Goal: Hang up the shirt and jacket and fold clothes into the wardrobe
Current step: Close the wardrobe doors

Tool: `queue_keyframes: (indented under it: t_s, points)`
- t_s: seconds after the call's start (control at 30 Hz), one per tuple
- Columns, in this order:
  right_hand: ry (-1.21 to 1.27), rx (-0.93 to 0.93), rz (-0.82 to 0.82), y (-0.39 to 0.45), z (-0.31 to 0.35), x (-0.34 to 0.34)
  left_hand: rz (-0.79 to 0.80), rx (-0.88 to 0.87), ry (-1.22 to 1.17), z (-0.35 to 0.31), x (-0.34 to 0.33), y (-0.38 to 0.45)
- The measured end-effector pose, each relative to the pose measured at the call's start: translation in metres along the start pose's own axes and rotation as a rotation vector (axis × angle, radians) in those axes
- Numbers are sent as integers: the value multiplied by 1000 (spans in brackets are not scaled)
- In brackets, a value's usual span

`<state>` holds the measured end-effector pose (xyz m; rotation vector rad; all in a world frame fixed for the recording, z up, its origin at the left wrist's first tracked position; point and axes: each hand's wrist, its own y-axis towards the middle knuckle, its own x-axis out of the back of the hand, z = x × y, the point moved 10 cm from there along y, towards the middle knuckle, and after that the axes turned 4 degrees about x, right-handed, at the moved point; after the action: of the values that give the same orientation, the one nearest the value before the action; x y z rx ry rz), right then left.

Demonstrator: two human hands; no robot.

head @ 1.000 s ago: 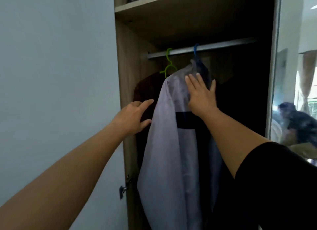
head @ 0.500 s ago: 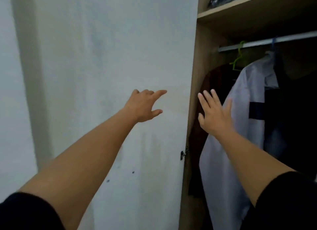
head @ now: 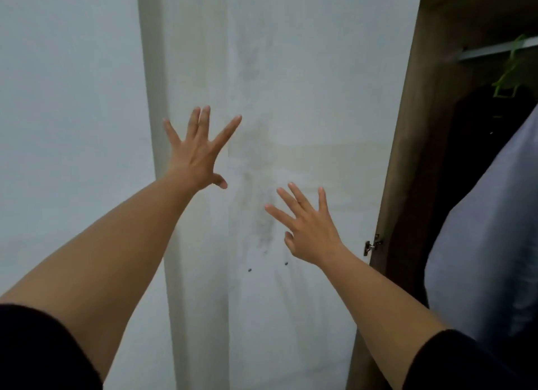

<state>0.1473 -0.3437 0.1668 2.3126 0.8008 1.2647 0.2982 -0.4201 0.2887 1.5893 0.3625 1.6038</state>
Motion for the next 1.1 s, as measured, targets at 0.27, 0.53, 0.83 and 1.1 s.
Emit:
queue_keyframes:
  t_s: [0.27, 0.53, 0.83, 1.1]
  points:
    - [2, 191, -69, 63, 80, -2, -59, -206, 105, 18, -26, 27]
    - [-103, 264, 178, 73, 96, -38, -174, -250, 19, 7, -33, 40]
    - [-140, 133, 170, 47, 95, -10, -223, -285, 15, -3, -9, 20]
    - [-184, 38, 78, -38, 71, 52, -312, -390, -40, -52, 64, -39]
